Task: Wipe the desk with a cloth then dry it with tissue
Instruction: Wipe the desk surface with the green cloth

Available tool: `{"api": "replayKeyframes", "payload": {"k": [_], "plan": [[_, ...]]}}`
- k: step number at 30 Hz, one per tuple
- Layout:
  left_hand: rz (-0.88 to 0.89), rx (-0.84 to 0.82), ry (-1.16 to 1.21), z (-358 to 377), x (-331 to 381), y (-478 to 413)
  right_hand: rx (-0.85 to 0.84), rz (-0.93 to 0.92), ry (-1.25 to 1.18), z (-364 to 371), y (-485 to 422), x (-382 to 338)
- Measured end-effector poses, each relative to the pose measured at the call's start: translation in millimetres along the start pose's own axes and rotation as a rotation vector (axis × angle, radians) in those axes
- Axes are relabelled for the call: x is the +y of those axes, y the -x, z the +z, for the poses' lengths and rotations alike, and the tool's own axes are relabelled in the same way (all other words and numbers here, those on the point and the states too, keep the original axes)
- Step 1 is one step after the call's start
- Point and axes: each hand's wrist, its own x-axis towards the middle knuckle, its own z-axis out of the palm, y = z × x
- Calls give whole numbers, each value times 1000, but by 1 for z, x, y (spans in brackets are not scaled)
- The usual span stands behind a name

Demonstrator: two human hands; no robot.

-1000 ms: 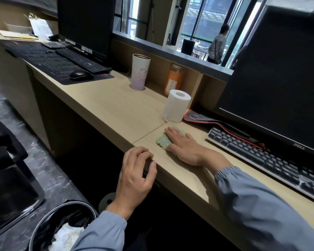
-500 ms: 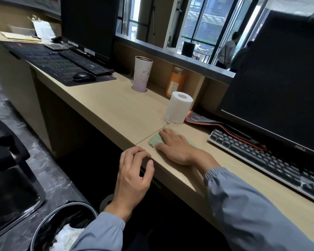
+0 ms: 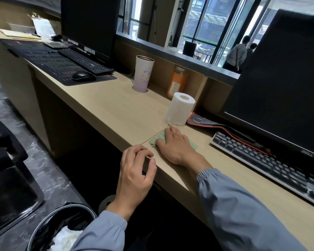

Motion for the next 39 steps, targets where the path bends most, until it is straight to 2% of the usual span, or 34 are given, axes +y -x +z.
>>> {"api": "replayKeyframes", "payload": {"k": [7,12,16,21,26,32,39], "plan": [[-55,-3,17,-11,-7,-4,-11,36,26,-4,-14,1],[-79,2,6,-17,-11,2,-33,-45,37,4,19,-27],[-109,18,34,-20,-12,9,-1,-108,44,19,48,-48],[-139,6,51,-22,-12,14,33,-91,26,24,45,-50],[-248,31,104,-25,-9,11,94,-67,6,31,37,-59],[-200,-3,100,-22,7,16,124,-142,97,31,71,-31],[-100,-107,62,-6,27,28,91,-73,173,26,178,49]]}}
